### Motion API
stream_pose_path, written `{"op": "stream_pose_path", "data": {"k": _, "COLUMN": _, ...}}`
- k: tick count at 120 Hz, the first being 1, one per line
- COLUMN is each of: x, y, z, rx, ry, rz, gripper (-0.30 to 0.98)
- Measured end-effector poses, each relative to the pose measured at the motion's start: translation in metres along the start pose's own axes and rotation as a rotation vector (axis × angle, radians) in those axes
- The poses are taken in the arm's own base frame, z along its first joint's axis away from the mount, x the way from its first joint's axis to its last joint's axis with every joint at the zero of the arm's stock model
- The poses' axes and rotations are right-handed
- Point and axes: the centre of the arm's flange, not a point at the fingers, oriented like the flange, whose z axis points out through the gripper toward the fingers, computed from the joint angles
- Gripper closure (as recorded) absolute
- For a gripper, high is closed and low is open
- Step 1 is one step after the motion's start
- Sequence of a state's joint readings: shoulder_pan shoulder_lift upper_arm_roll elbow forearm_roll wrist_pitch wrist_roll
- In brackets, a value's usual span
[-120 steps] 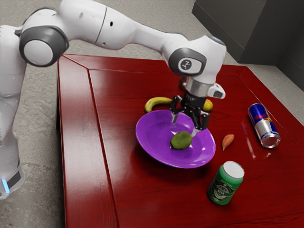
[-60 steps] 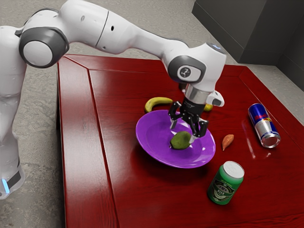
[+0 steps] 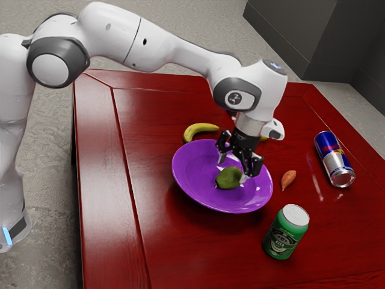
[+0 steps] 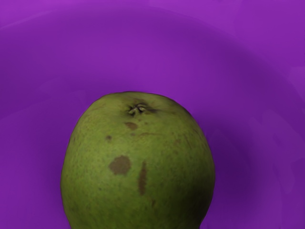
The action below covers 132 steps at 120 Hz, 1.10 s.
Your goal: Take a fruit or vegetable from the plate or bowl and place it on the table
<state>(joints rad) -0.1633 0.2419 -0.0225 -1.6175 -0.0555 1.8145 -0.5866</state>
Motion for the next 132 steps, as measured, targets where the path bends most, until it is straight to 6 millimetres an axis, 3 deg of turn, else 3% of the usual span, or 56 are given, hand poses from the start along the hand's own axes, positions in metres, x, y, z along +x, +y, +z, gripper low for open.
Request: {"op": "stream_pose_path", "data": {"k": 132, "x": 0.011, "y": -0.003, "z": 0.032, "rx": 0.006, "ry": 0.041, "rz": 0.107, "gripper": 0.00}}
